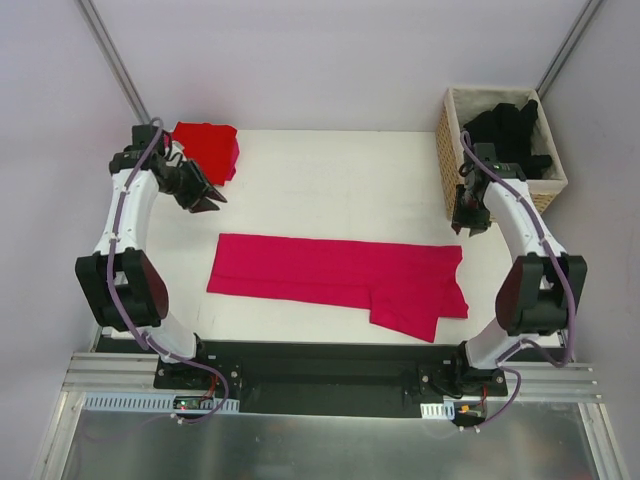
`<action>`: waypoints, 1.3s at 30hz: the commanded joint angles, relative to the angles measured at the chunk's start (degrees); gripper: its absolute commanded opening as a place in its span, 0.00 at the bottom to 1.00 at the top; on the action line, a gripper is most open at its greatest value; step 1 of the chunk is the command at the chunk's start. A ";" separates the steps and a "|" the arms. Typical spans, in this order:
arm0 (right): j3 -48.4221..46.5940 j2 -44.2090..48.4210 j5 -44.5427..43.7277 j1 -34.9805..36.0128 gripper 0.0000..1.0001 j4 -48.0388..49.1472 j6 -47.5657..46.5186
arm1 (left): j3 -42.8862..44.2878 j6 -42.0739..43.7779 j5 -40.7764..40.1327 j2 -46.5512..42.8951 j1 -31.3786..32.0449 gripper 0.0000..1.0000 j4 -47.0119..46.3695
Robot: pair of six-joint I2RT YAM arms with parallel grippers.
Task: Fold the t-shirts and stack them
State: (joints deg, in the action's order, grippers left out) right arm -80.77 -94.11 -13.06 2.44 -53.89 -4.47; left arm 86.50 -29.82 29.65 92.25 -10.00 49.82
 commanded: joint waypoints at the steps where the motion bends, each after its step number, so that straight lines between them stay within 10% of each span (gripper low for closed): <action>1: 3.15 9.36 16.10 0.90 0.37 7.83 -2.30 | 0.17 10.65 1.48 -0.83 8.12 0.31 1.94; 8: 16.16 13.86 27.91 6.69 0.30 9.51 -2.56 | -9.23 17.78 -8.19 -0.49 15.44 0.29 2.21; 14: 22.06 10.97 24.93 16.45 0.01 10.46 -0.73 | -16.00 15.15 -16.81 2.32 19.75 0.13 0.28; 26: 21.62 3.85 -8.10 19.62 0.01 7.22 8.77 | -23.65 8.03 -29.30 0.92 21.51 0.00 -9.99; 39: 16.62 -8.46 -12.87 20.85 0.01 6.70 10.97 | -26.21 6.71 -20.60 5.21 22.13 0.00 -20.11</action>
State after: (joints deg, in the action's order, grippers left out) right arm -59.51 -99.79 -22.48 22.74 -45.30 4.93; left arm 61.14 -21.93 4.84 95.24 11.66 33.98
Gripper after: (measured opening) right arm 0.012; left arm 0.003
